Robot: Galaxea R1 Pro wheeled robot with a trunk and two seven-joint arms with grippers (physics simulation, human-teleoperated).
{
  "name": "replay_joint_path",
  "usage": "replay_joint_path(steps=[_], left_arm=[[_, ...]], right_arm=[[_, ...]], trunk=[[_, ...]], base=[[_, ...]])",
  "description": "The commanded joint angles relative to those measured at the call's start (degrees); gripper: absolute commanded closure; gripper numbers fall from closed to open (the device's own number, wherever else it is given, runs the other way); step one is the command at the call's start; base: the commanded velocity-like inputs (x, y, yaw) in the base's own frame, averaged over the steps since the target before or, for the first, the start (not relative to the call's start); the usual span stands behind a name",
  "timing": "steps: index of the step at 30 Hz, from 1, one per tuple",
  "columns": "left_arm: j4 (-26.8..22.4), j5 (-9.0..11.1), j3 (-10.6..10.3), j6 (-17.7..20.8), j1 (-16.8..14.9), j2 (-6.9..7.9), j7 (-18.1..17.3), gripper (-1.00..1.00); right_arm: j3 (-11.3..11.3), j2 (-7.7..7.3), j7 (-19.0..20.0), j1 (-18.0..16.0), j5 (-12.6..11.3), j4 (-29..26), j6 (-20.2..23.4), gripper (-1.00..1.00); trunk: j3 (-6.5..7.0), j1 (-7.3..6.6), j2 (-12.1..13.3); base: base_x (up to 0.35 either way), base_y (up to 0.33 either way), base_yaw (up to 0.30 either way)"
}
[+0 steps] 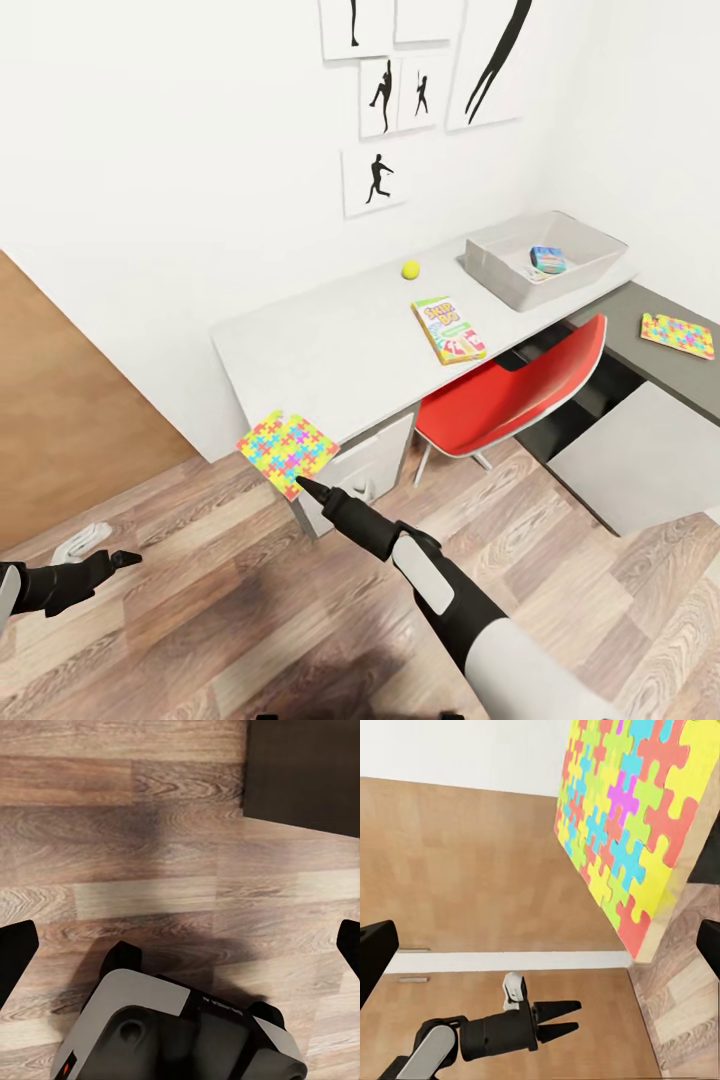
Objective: Put all the toys in the child's room - the three board games (two on the bed and one on the table), the two jigsaw puzzles on the table, and the tennis ball on the table - inside the toy box on the table in the child's room.
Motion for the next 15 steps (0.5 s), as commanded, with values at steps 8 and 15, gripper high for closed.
replay_joint_path(steps=[8,15], left_arm=[[0.0,0.0,0.2,0.4,0.0,-0.01,-0.2,-1.00],[0.0,0.0,0.2,0.4,0.0,-0.01,-0.2,-1.00]], right_arm=[[-0.3,0.00,0.0,0.6,-0.7,1.9,0.3,-1.00],[-0.3,0.00,0.0,0.7,-0.7,2.3,0.3,-1.00]], trunk=[[-0.08,0.03,-0.1],[-0.08,0.03,-0.1]], base=[[0.000,0.009,0.000],[0.000,0.000,0.000]])
